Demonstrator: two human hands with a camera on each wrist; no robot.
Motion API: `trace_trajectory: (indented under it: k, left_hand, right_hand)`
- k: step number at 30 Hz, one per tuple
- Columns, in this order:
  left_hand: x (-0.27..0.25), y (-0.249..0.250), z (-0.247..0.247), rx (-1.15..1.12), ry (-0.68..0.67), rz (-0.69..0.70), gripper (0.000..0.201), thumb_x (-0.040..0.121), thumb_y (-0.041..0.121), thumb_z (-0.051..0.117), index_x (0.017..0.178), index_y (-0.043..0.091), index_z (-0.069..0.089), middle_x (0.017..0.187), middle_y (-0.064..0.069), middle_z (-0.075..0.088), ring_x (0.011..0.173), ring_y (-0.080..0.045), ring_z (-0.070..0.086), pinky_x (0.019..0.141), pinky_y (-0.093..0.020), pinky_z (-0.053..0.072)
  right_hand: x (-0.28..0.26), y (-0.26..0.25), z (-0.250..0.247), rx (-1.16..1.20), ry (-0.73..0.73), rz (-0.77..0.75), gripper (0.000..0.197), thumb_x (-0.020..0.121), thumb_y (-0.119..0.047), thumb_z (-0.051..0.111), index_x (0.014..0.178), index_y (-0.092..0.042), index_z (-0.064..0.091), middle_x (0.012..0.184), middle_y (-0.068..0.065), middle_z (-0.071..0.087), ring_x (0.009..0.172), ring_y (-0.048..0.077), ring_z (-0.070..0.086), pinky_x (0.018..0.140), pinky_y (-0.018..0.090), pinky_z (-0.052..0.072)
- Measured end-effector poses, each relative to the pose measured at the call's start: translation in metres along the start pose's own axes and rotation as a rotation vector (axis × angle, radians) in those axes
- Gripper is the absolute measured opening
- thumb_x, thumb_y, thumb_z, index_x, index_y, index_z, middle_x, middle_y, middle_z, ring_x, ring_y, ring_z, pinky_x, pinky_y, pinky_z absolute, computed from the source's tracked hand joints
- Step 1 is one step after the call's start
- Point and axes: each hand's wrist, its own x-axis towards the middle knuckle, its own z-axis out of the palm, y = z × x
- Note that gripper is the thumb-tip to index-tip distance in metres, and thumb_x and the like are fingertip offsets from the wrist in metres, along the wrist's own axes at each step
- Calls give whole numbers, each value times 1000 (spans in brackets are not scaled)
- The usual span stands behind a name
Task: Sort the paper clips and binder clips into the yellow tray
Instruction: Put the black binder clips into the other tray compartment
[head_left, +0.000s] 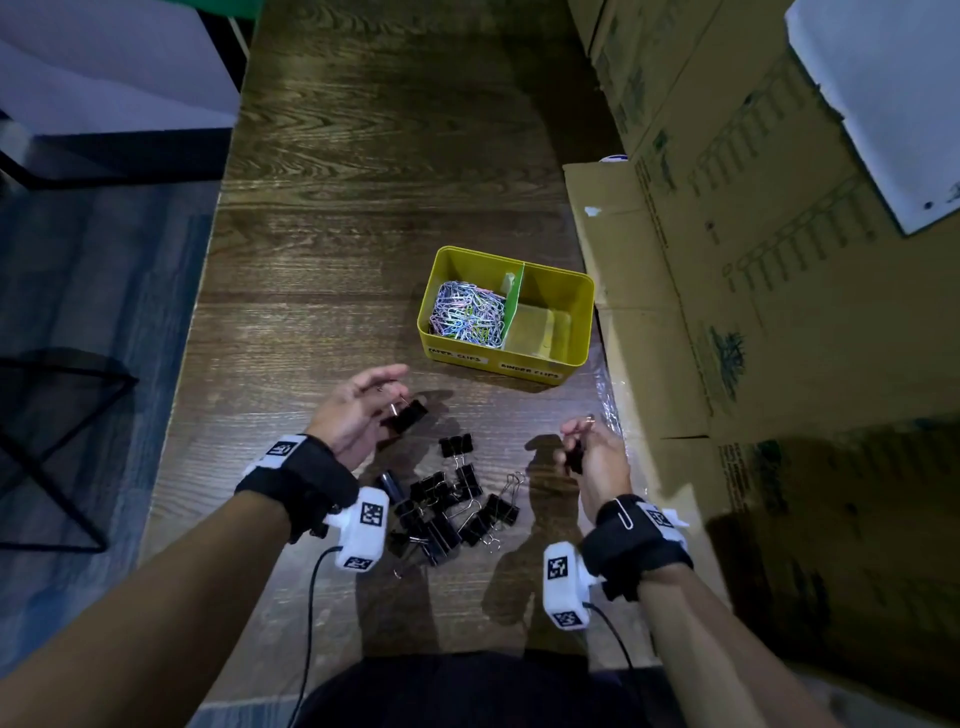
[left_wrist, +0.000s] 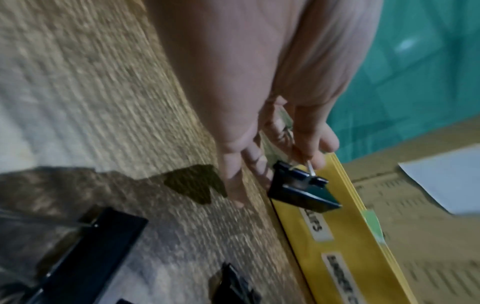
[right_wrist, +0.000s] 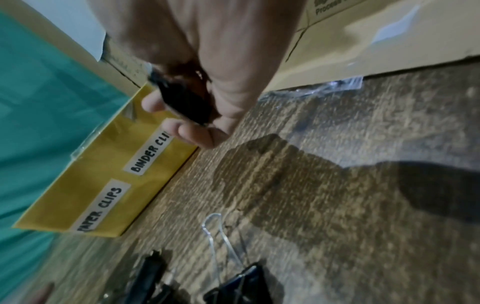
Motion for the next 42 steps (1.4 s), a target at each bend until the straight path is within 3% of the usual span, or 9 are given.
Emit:
trace_trajectory:
  k: [2,5,11,21,23,26,30,36,42]
  left_hand:
    - [0,-2,18,155,-54,-55,28,93,-2,41,103,13,62,82,-8,54,79,-29,64,70,-39,55]
    - [0,-6,41,888,-158,60,19,95,21,47,107,17,62,93,-4,59,80,-17,60,63,-20,44]
    - [7,-32,55,1636,-177,202,48,81,48,64,117,18,56,116,-3,60,106,-24,57,82,-24,41]
    - [19,-39,29,1365,-108,107,44,61,52,78,76,27,45,79,4,59,73,-19,55,68,-30,45]
    - [22,-37,21,1333,-97,113,48,57,49,81,73,27,41,74,5,59,69,-18,54,69,-31,46]
    - [23,-37,16,1243,-79,163,45,63,36,82,73,26,39,73,7,56,65,-16,54,63,-30,45]
    - [18,-27,21,544,24,69,32,75,-4,70,88,11,45,65,-4,52,36,-11,48,35,-21,41]
    - [14,43,65,-41,-128,-47,20,76,24,54,91,11,59,72,-4,48,43,-10,41,32,-15,28]
    - [38,81,153,54,-145,-28,25,88,19,45,89,3,64,68,-3,57,47,-14,41,35,-17,30]
  right_hand:
    - [-5,1,-1,-188,-72,29,34,97,-4,33,76,-13,58,63,1,44,50,14,38,45,20,32]
    - [-10,9,-5,-806,-247,-16,24,93,-42,52,103,-22,61,92,-10,54,84,10,54,78,29,43]
    - [-10,38,3,-1176,-245,-54,23,83,-43,67,90,-23,58,92,-3,62,88,15,59,73,25,45]
    - [2,19,-19,-657,-197,-45,20,85,-44,61,78,-26,59,87,-2,67,82,19,61,74,34,46]
    - [3,8,-21,-389,-155,-2,21,91,-30,58,73,-21,54,74,-4,65,60,13,56,54,24,44]
    - [0,-17,-19,-74,-91,52,19,96,-15,50,77,-16,49,75,2,59,52,8,45,45,18,34]
    - [-2,-57,-16,145,-30,51,9,94,-20,53,91,-11,55,92,7,60,74,13,53,59,23,39]
    - [24,-104,-11,372,-130,62,6,95,-15,49,99,-11,51,93,11,51,51,7,41,38,17,29]
    - [49,-138,24,212,-107,126,21,94,-13,51,114,-4,54,83,9,54,52,12,46,38,21,40]
